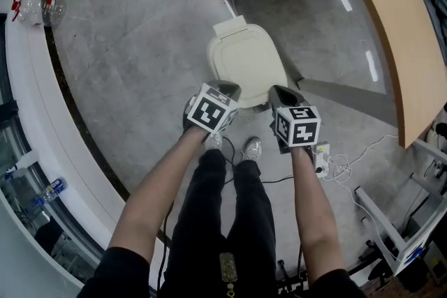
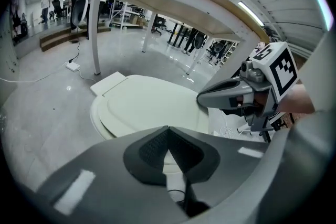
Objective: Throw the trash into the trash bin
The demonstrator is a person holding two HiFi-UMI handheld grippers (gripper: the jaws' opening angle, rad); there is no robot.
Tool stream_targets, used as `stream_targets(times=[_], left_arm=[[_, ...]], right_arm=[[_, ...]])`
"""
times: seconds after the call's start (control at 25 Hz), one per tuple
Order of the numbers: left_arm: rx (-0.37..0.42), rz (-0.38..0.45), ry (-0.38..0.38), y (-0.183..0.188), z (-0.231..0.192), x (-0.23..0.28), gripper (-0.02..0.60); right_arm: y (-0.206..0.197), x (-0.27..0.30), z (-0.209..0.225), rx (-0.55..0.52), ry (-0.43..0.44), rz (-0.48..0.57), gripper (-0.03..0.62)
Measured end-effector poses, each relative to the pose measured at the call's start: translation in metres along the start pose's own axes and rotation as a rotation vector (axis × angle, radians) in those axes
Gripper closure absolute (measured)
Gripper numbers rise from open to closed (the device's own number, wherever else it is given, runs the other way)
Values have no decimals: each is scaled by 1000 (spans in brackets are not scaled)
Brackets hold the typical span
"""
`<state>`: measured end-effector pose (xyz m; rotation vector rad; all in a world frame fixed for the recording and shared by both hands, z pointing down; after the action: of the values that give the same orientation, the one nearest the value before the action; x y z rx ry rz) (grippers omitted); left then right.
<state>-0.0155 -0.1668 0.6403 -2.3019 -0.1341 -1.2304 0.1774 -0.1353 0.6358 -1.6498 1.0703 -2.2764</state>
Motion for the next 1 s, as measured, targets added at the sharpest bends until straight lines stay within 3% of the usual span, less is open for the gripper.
stream_targets(times=[0.6, 1.0], left_arm=[[-26, -93, 94, -26, -3, 39, 575], [-55, -37, 113, -23, 12, 28, 575]], right_arm=[[-33, 42, 11, -44, 117, -201, 592], [-34, 28, 10, -72, 136, -157, 592]])
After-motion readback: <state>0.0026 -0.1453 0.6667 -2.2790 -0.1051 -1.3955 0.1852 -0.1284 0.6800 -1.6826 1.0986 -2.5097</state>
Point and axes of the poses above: the fingertips, and each gripper's own axes: x forward along the fingers, z to its right, y out of its top, the point moved 10 cm from there along -x, backward along the fingers, and after that the axes turned 13 degrees about -x, right-handed, at the moved point
